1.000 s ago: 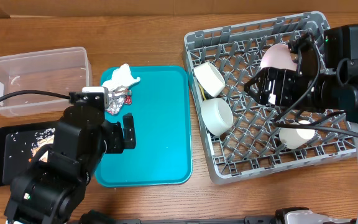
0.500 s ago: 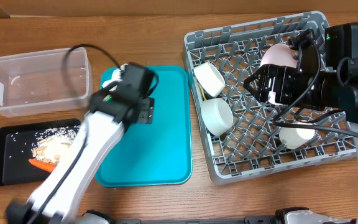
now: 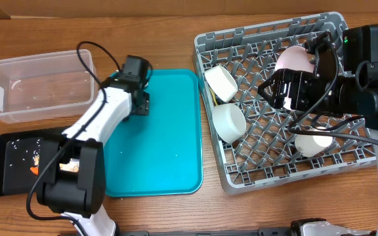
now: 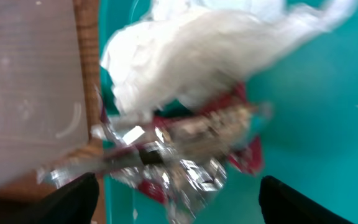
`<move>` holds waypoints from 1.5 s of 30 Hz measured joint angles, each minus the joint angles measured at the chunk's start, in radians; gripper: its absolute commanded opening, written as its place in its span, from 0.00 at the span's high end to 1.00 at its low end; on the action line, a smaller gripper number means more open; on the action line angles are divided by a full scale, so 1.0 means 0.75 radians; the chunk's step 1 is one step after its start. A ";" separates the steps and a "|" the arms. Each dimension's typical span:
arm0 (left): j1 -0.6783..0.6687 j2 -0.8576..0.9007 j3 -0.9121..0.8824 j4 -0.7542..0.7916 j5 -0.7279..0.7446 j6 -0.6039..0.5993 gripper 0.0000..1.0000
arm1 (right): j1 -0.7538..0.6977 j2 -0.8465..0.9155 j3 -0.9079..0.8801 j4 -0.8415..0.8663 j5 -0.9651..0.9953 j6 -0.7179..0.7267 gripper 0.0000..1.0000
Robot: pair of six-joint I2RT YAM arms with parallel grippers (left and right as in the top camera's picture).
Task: Sort waste into correct bins and load items into the dishwasher rack
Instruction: 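Move the left gripper left to the tissue and foil on the teal tray, then grasp the foil wrapper and tissue with the left gripper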
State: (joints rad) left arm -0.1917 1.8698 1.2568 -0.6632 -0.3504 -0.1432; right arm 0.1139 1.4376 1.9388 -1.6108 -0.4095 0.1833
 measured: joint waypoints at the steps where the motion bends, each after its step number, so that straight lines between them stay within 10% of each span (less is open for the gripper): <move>1: 0.013 0.008 0.000 0.014 0.015 0.019 0.18 | 0.000 0.000 0.000 -0.003 0.004 0.001 0.00; 10: 0.020 0.031 0.000 0.063 0.214 0.156 0.37 | 0.000 0.000 0.000 -0.007 0.012 -0.001 0.00; 14: 0.020 0.094 0.000 0.052 0.256 0.176 0.74 | 0.000 0.000 0.000 -0.022 0.013 0.000 0.00; 21: 0.020 0.114 0.012 -0.084 0.299 0.195 0.96 | 0.000 0.000 0.000 -0.049 0.013 -0.007 0.00; 32: 0.019 -0.331 0.085 -0.328 0.319 0.185 0.96 | 0.000 0.000 0.000 -0.052 0.014 -0.017 0.00; 40: 0.072 -0.434 0.118 -0.166 0.340 0.198 0.44 | 0.000 0.000 0.000 -0.056 0.021 -0.018 0.00; 45: 0.072 -0.190 0.116 -0.057 0.360 0.261 0.42 | 0.000 0.000 0.000 -0.071 0.037 -0.021 0.00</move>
State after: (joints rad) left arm -0.1379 1.7275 1.3437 -0.7059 -0.0807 0.0528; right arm 0.1139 1.4376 1.9388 -1.6642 -0.3820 0.1677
